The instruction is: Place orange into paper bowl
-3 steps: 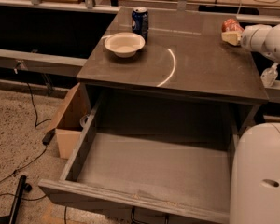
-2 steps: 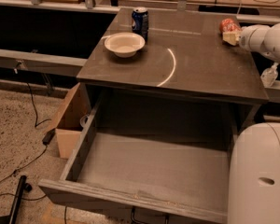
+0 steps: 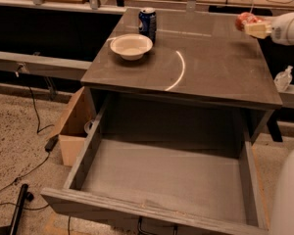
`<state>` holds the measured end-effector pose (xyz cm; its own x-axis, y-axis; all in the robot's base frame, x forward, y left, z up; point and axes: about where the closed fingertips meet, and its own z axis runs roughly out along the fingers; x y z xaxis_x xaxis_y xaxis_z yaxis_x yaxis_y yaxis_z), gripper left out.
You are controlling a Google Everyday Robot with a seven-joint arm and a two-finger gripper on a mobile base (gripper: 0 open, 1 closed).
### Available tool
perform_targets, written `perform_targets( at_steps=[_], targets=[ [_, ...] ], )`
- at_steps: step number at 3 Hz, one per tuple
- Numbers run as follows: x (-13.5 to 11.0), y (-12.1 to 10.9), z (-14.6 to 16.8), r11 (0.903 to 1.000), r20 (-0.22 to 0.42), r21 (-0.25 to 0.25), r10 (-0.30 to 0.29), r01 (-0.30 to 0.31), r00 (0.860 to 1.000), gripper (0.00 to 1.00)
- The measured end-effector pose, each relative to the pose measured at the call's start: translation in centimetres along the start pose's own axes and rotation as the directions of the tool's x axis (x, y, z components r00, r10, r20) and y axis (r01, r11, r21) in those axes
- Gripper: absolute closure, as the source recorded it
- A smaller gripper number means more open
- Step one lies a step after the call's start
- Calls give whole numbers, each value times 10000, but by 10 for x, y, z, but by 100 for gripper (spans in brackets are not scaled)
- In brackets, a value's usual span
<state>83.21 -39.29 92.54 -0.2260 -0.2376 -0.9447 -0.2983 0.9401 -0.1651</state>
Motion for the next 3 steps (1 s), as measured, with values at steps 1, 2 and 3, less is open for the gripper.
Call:
perform_targets(
  at_steps=[1, 2, 3],
  targets=[
    [-24, 33, -75, 9855, 470, -1675, -180, 257, 9987, 100],
    [-24, 63, -98, 9597, 638, -2785, -209, 379, 9977, 100],
    [-24, 66, -98, 9573, 606, -2865, -228, 393, 9979, 100]
  ],
)
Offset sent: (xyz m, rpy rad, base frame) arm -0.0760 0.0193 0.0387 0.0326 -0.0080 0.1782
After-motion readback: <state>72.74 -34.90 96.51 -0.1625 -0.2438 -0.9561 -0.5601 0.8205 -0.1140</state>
